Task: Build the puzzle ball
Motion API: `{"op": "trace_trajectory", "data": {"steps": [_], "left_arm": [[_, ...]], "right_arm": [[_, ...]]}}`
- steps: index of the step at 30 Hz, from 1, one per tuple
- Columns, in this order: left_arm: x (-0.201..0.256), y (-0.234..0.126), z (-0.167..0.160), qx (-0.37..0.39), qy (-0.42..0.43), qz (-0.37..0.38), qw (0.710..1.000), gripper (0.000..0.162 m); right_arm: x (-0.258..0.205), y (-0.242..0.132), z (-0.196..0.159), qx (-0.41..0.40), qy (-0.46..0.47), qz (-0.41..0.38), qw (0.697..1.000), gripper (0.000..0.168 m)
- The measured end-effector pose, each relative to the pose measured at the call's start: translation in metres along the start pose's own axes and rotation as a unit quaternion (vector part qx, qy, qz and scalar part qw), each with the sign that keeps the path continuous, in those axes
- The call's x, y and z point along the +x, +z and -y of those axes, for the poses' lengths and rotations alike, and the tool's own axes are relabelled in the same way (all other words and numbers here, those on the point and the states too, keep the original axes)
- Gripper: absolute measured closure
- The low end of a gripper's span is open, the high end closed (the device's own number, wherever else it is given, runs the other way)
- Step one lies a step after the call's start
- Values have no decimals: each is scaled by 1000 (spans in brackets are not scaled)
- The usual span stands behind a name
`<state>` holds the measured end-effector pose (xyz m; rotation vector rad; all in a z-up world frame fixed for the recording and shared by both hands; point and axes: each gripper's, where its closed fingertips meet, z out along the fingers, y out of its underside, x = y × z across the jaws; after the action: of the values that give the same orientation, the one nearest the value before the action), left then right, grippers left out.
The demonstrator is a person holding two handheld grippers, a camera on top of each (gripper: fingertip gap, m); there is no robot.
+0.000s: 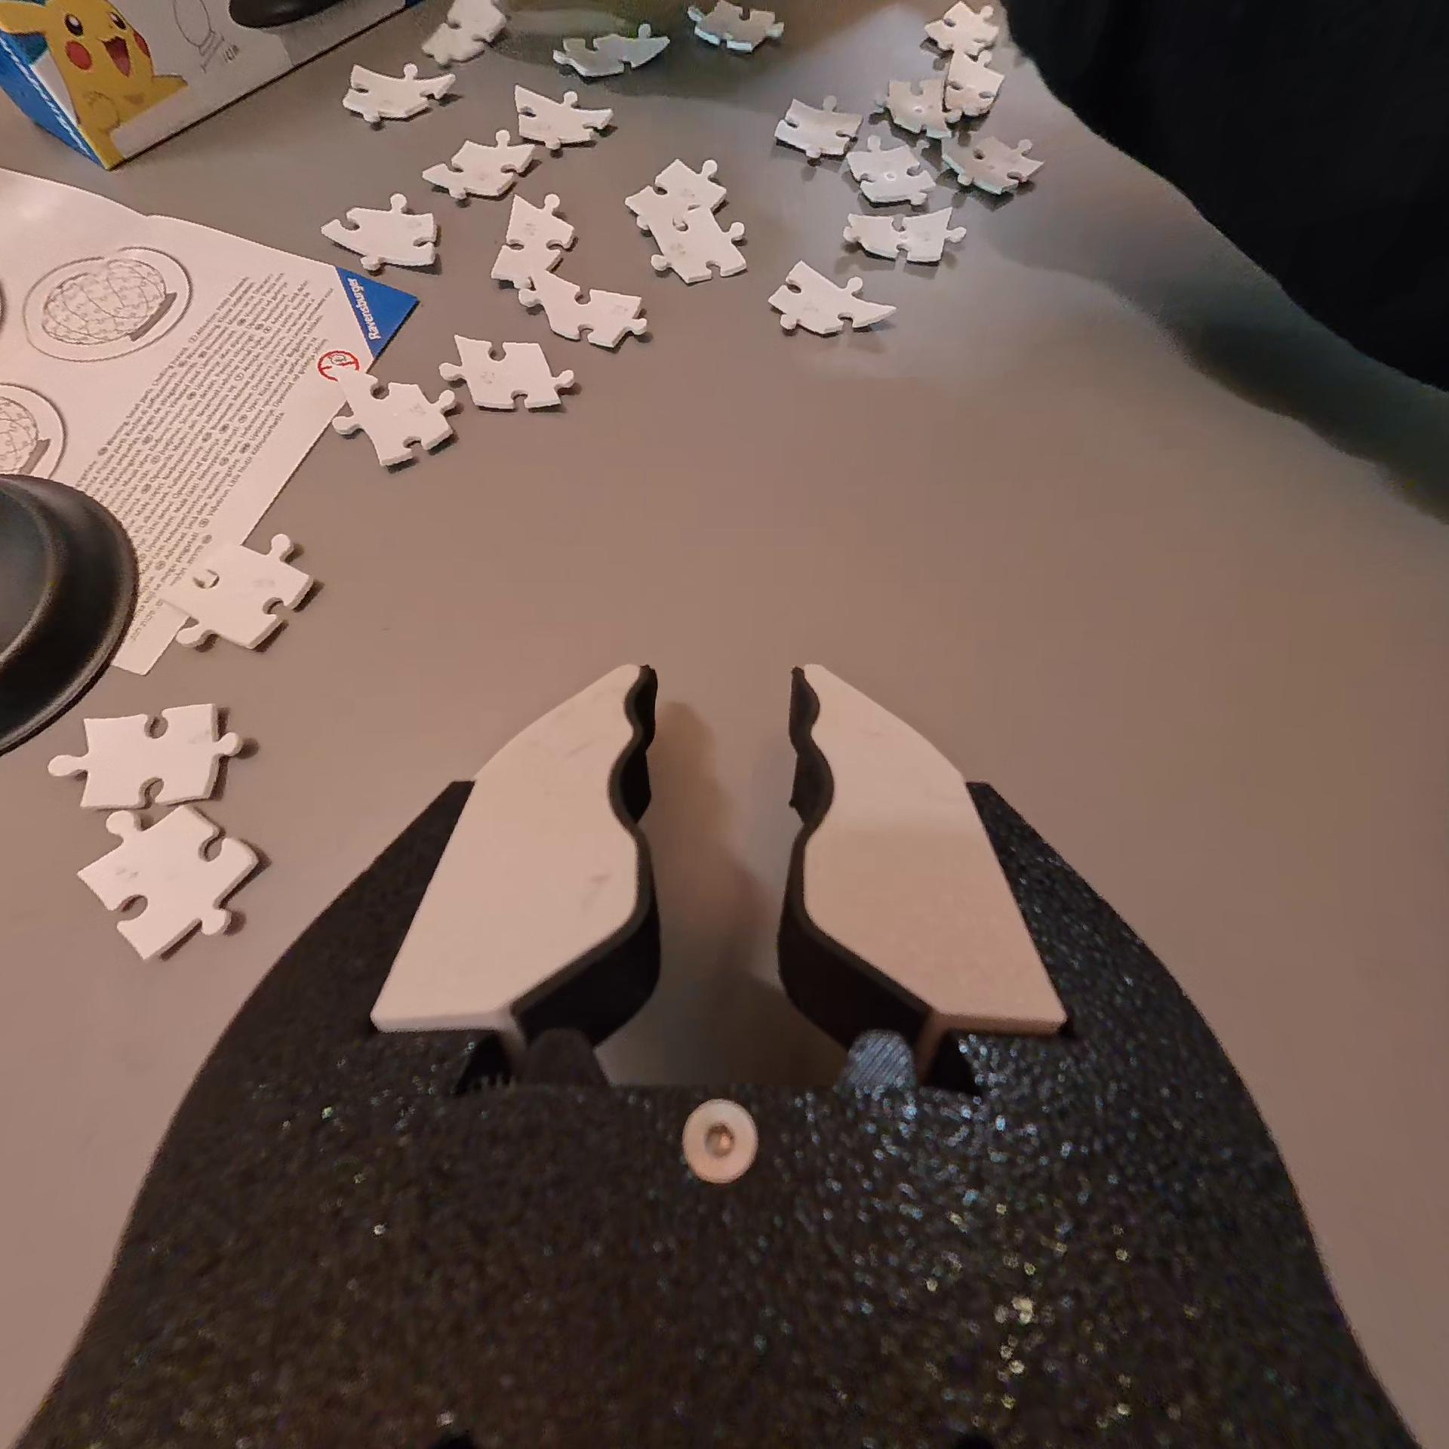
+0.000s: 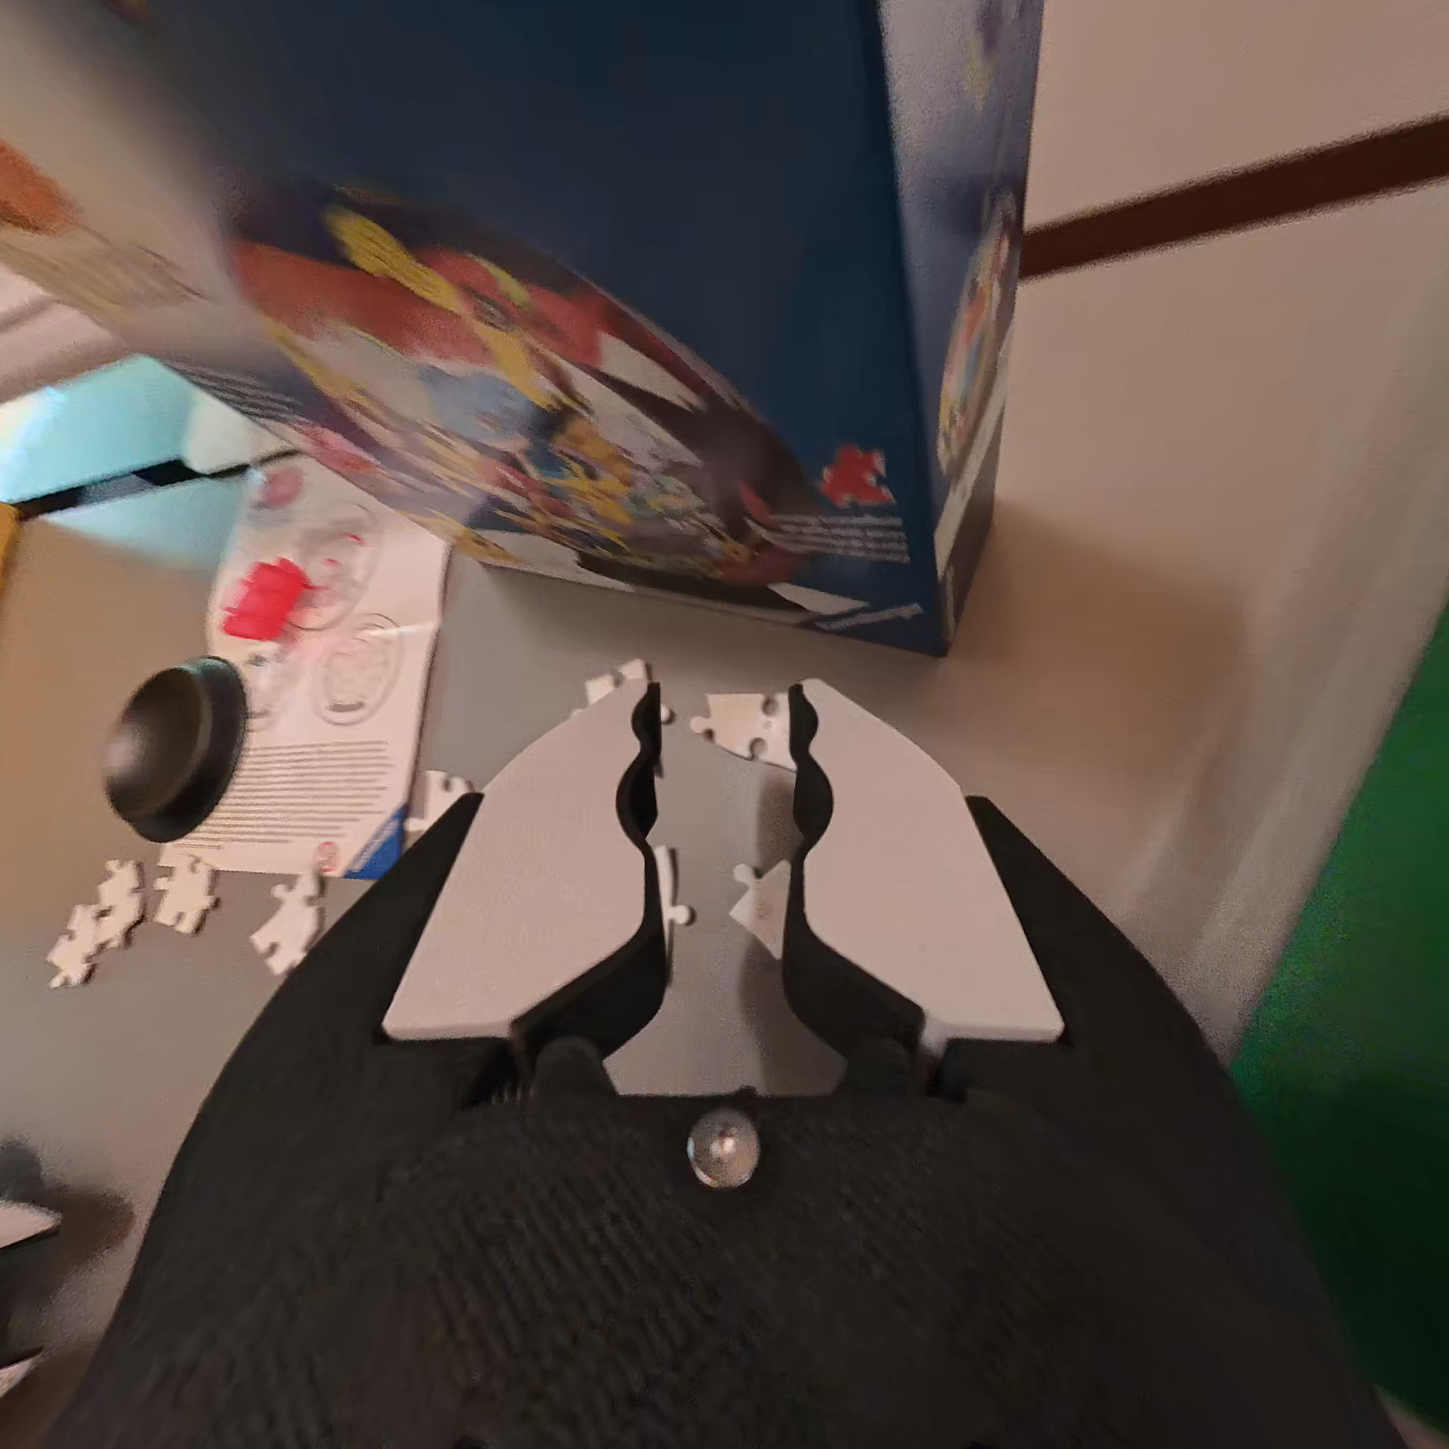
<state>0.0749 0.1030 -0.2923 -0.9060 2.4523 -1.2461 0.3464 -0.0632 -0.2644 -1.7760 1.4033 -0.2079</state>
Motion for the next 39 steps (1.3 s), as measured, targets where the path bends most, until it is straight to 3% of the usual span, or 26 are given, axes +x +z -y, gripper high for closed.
{"op": "trace_trajectory", "data": {"steps": [5, 9, 14, 17, 20, 23, 28, 30, 35, 39], "left_arm": [[-5, -8, 7, 35, -19, 7, 999, 130], [-23, -42, 17, 86, -45, 46, 994, 130], [-110, -150, 13, 86, -76, 221, 968, 130], [-174, -219, -21, 32, -129, 322, 937, 130], [-223, -255, -66, -68, -164, 351, 919, 130], [-258, -259, -91, -129, -176, 339, 915, 131], [-303, -226, -113, -197, -157, 287, 924, 130], [-320, -214, -127, -221, -201, 284, 911, 127], [-345, -194, -138, -183, -382, 278, 862, 128], [-350, -192, -141, -187, -415, 296, 840, 118]], "right_arm": [[-35, -50, 25, 104, -38, 47, 993, 137], [-66, -76, 10, 132, -98, 80, 983, 133], [-100, -90, -36, 103, -179, 127, 970, 123], [-115, -97, -63, 77, -227, 146, 960, 116], [-120, -104, -83, 74, -254, 153, 952, 114], [-122, -112, -89, 91, -250, 165, 950, 117], [-118, -120, -89, 93, -240, 165, 952, 118], [-119, -124, -88, 98, -238, 168, 952, 118], [-113, -129, -92, 94, -246, 155, 952, 119], [-108, -130, -93, 95, -243, 152, 954, 119]]}}
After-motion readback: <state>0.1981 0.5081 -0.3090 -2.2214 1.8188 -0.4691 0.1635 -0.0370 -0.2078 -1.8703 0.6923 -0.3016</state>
